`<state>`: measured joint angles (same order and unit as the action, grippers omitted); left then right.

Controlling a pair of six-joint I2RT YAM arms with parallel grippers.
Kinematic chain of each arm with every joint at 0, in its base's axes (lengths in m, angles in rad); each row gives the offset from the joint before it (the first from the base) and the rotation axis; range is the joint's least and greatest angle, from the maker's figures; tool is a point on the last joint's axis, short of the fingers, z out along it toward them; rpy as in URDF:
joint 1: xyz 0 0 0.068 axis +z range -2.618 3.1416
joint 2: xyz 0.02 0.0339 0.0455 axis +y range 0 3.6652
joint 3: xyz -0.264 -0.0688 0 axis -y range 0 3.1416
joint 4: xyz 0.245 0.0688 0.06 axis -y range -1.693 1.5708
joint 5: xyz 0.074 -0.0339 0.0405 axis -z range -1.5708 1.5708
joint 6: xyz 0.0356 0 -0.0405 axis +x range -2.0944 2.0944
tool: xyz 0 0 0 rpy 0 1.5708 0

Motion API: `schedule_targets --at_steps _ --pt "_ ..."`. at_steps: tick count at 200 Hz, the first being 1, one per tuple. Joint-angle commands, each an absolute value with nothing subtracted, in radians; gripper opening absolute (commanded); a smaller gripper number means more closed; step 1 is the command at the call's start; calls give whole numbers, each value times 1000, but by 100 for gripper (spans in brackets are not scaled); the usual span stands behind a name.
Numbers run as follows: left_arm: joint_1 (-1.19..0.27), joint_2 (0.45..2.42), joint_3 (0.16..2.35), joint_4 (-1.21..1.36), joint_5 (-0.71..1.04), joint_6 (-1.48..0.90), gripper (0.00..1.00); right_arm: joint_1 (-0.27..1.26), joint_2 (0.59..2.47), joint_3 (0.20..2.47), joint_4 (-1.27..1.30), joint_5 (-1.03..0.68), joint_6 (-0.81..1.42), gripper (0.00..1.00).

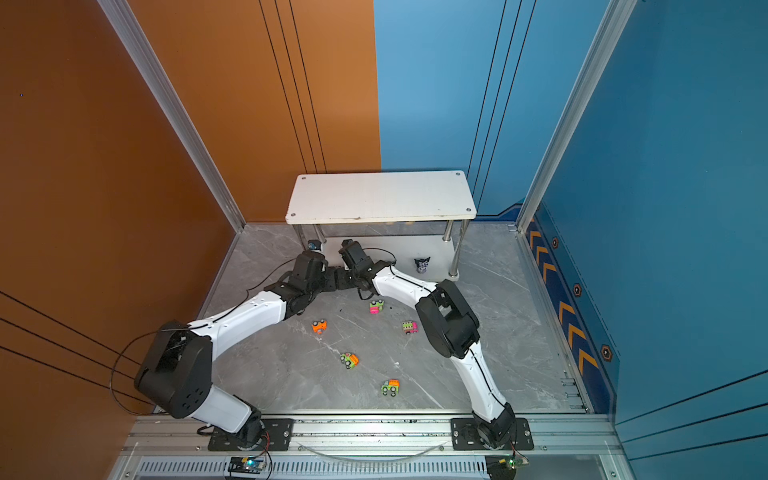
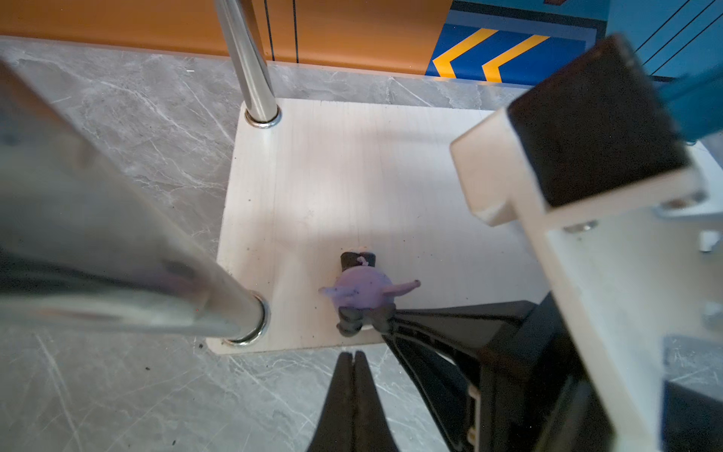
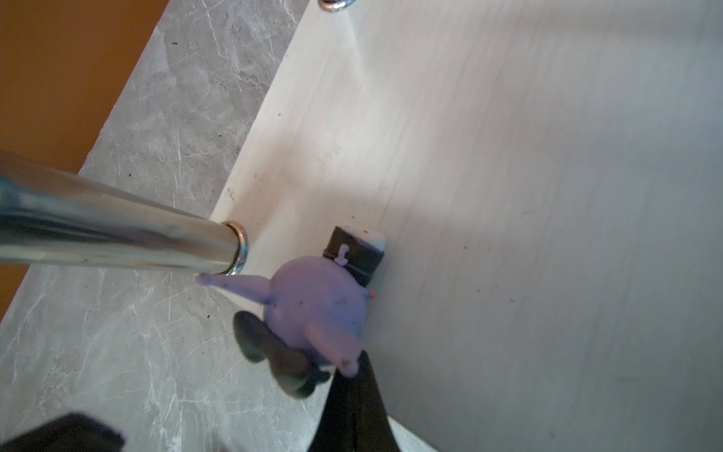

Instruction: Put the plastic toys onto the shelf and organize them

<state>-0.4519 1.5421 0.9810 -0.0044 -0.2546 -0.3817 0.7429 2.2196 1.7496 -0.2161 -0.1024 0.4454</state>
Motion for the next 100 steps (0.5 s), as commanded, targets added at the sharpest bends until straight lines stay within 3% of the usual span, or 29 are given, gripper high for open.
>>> schedule_targets --at_steps 1,44,67,100 --pt "-440 1503 960 -25 -270 -381 0 749 2162 1735 -207 -97 457 0" --pt "-436 1507 953 -31 -272 -384 0 738 2122 1684 -197 -93 459 0" --pt "-434 1522 959 -25 -249 -393 25 734 2081 1636 -193 -87 451 0" --pt "-440 1545 981 -23 -251 -401 43 733 1966 1549 -189 -85 437 0"
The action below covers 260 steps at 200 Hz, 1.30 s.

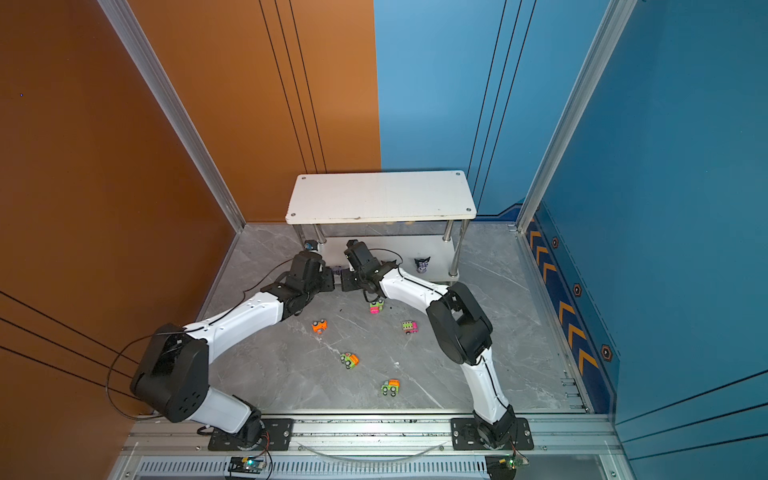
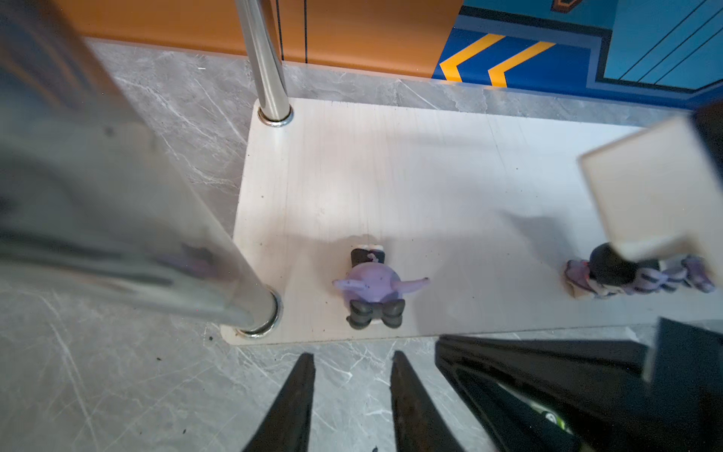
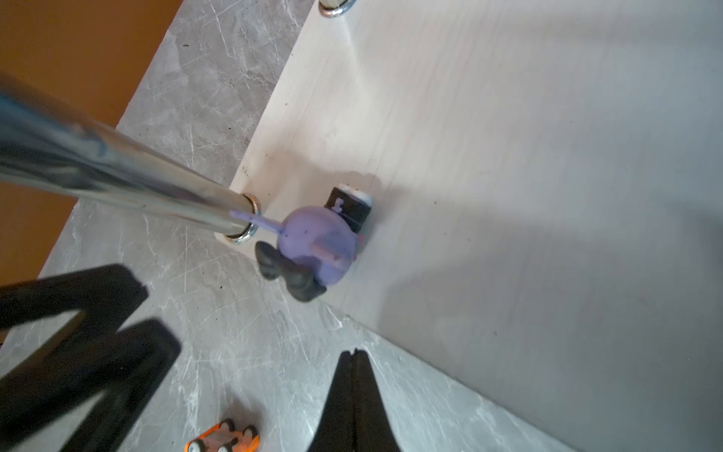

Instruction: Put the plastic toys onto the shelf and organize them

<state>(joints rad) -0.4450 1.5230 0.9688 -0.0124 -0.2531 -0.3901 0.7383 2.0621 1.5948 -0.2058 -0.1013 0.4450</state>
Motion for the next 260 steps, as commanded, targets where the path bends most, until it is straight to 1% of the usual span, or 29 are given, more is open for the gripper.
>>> schedule_targets --at_steps 1,9,29,82,98,117,148,184,213,243,260 --pt "-439 1546 981 -23 -252 -401 43 732 1964 1546 -189 -86 437 0" --pt "-441 1553 989 -27 -255 -402 47 735 1942 1525 -188 -82 433 0" --pt "-444 1584 1023 -56 -266 -411 52 733 1883 1477 -193 -78 430 1" --pt "-457 1664 1108 -63 -267 -428 58 735 1743 1331 -169 -53 433 1" --pt "-462 1676 1120 -60 -267 -430 60 733 1716 1298 -169 -45 433 2" --pt "-469 1690 1130 -60 -271 -430 67 725 1693 1270 -166 -42 438 2" --pt "-476 1714 1148 -71 -282 -429 72 715 1676 1237 -160 -48 448 2" --pt "-478 1729 1152 -72 -292 -423 76 707 1670 1218 -153 -54 458 3" --pt "-479 1753 1155 -68 -296 -417 77 708 1667 1211 -145 -63 466 3" --pt "-472 1790 1170 -52 -289 -415 76 707 1665 1210 -144 -68 469 3" --pt "-472 1809 1182 -44 -278 -414 72 709 1664 1210 -146 -66 469 3"
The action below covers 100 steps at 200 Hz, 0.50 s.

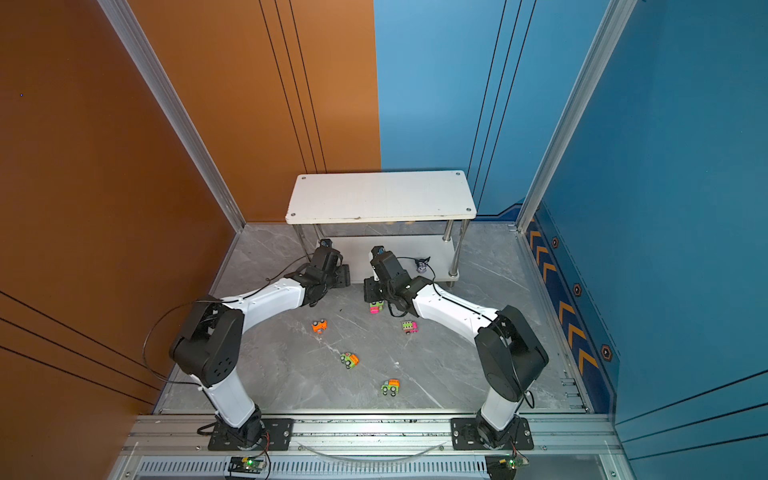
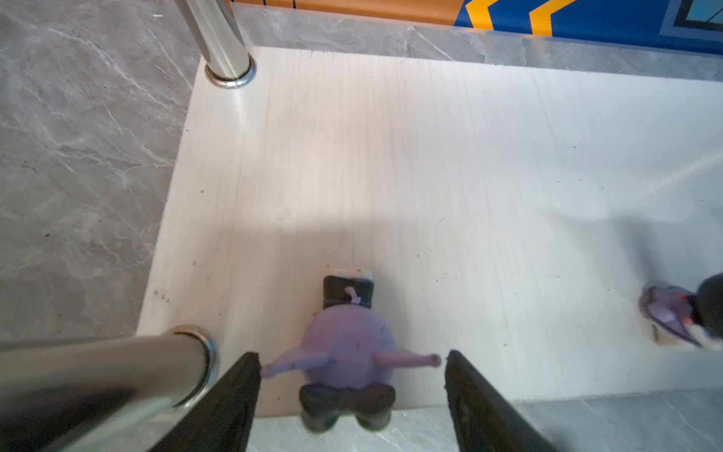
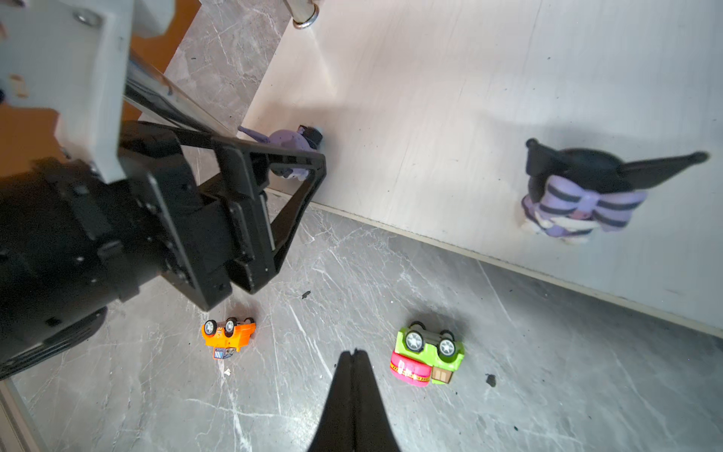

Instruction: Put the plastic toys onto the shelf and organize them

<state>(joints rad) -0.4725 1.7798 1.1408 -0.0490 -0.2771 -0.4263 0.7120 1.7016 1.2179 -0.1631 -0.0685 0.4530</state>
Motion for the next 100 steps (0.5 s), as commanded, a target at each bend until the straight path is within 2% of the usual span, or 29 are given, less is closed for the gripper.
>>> schedule_targets --at_steps 1,77,100 --pt "-472 1810 1183 -44 -278 -414 72 709 1664 1209 -146 -66 469 3" --pt "-468 1848 1218 -38 -250 -414 52 707 1670 1206 -149 -68 469 3" --pt "-469 1848 1216 -41 -245 -422 41 708 1670 1206 -150 -69 468 3"
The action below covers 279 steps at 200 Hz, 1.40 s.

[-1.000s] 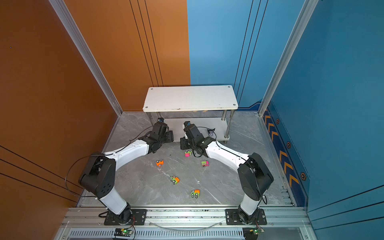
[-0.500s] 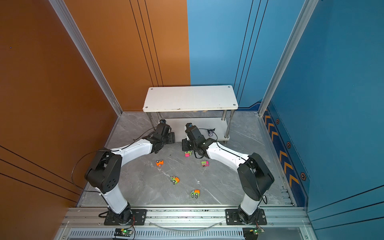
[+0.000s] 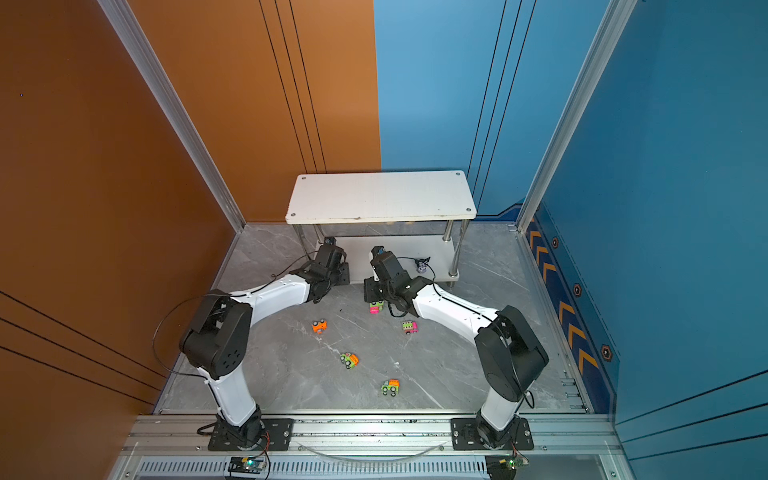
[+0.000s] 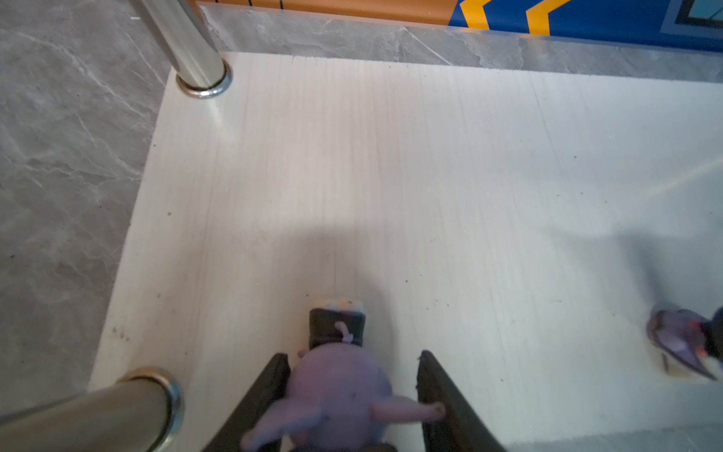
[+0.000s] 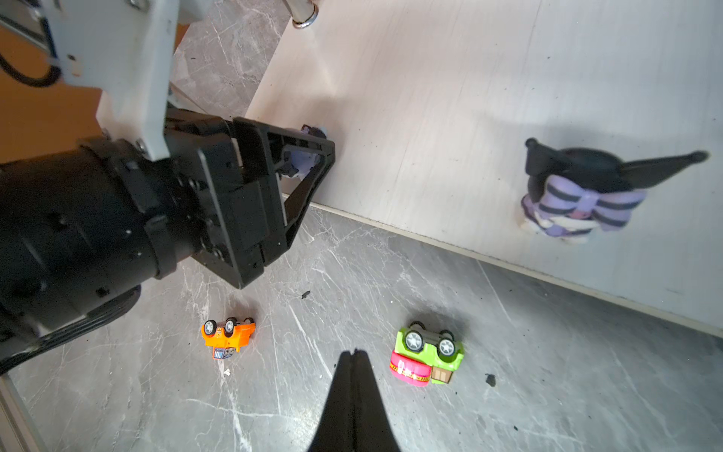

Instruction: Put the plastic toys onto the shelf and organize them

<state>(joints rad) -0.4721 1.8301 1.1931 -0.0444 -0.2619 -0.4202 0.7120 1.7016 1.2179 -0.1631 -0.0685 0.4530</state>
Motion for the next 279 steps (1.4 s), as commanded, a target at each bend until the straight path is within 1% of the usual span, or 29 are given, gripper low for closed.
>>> schedule_targets --at_steps 1,24,46,78,150,279 --pt "-469 1847 1216 -40 -244 -422 41 708 1669 1206 -150 -69 468 3" --pt "-469 1842 1209 -41 -241 -426 35 677 1670 1205 -150 -71 468 3" --pt "-469 1839 1207 -41 -239 -431 26 676 1670 1204 -150 -72 468 3" --pt "-472 1833 1203 -38 -226 -449 20 675 1666 1198 -149 -72 468 3" --pt "-480 1824 1186 15 -200 -545 18 673 1632 1175 -141 -71 469 3" --pt "-527 1901 1265 1 -228 -571 18 669 1553 1126 -135 -71 465 3"
